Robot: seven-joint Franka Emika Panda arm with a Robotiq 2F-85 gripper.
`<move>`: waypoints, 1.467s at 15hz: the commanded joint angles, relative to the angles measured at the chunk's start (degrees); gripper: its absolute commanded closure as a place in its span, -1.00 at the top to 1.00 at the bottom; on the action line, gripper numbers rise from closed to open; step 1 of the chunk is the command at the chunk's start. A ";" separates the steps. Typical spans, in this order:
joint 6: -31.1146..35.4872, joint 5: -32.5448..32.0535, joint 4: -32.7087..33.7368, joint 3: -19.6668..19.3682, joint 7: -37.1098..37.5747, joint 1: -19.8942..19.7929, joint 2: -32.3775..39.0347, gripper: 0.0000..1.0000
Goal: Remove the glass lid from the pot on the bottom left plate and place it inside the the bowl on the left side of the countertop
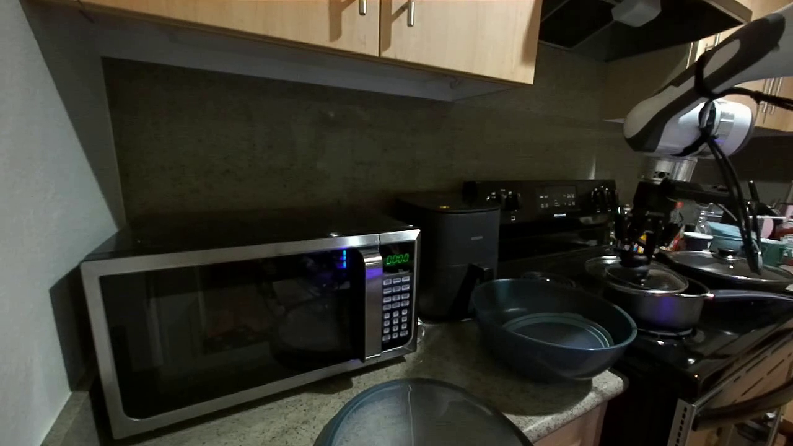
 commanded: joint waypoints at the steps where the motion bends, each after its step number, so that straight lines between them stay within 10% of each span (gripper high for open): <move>1: 4.49 -7.69 -6.56 0.73 1.52 4.44 -3.14 -0.56; 6: 9.19 -16.25 -11.21 1.50 3.25 8.56 -5.52 -0.56; 13: 22.21 -5.82 -23.32 4.61 -4.99 8.28 -16.95 -0.56; 22: 21.42 -3.96 -33.00 5.11 -6.43 12.52 -23.41 -0.56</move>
